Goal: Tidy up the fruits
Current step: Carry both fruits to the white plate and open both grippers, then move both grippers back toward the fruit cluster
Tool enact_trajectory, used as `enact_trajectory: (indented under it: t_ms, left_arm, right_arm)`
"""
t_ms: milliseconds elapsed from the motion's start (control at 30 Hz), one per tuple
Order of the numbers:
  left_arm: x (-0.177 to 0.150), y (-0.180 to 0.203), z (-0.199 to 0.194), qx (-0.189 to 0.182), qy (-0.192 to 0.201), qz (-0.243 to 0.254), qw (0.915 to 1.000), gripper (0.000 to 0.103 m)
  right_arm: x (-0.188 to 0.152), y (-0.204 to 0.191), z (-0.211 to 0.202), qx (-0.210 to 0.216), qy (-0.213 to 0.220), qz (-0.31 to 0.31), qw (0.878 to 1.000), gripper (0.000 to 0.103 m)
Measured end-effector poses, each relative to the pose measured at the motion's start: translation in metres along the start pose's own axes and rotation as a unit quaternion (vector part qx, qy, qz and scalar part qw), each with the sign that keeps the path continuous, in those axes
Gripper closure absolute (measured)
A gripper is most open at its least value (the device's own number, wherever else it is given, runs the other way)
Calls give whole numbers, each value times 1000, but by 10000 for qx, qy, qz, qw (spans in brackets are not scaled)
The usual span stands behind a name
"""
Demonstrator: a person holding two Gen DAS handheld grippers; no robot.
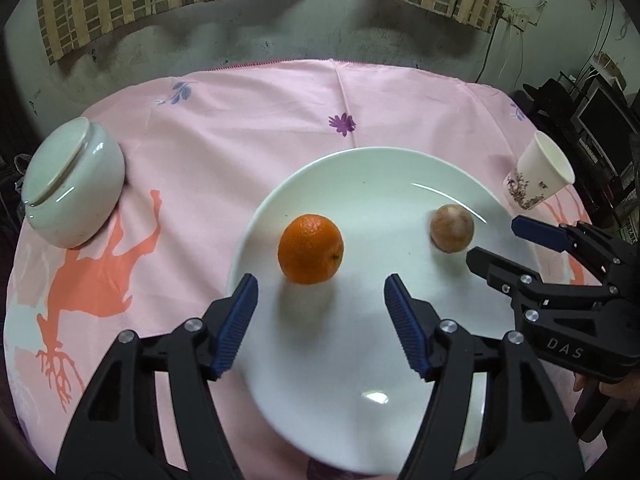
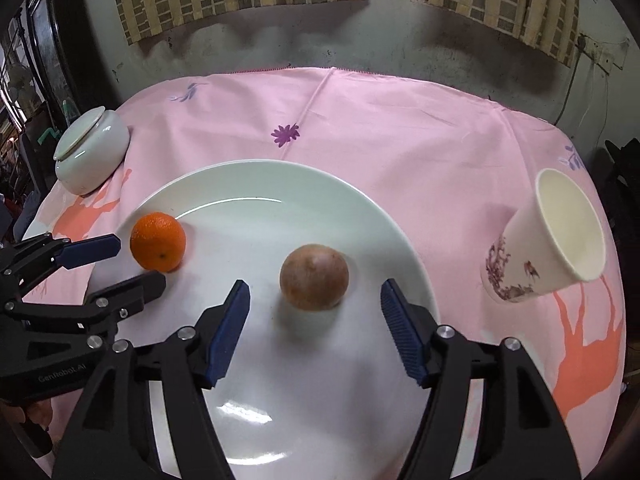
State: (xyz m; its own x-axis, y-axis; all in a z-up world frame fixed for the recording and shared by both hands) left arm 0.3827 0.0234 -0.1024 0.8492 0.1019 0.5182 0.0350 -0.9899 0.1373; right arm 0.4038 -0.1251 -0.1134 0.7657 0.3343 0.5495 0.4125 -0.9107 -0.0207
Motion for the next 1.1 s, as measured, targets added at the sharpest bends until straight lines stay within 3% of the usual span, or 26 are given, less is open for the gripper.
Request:
enact_trajectory:
  t_ms: [167,533,767,900,1100]
  left_arm:
    - [-35,-14,-54,-78,72,-229,9997,21]
    - [-169,-49,-120,86,-361,-743,9965,17]
    - [-210,-56,-139,107,-598,-1032,9928,17]
    - [-226,-53,-144,167,-638,-877,9940,14]
    - [-250,-53,-143,192,-872,-865,9922,14]
  right_arm:
    - [-43,2,-55,-107,143,71,9998,34]
    - [-177,-3,-148,-114,-54,842,9964,34]
    - [-236,-23,-172,-186,-337,847,9957,34]
    - [-266,-24,-176,-275,-494,914,9942,34]
    - [-289,-15,-170,-472,-639,1102,9907,34]
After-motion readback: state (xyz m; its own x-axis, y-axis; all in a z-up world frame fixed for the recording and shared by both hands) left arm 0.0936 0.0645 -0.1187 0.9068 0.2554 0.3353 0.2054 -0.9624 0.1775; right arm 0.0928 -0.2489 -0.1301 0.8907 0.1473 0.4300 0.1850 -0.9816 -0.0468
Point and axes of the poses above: each gripper's, at about its wrist camera, not at the fingertips, and z roughly the way its jaws point, y to its right, x to its top, the point moved 9 cm from there along z, roughly the way its jaws point, and after that the axes turned 5 degrees about -z, right-handed, at the moved point
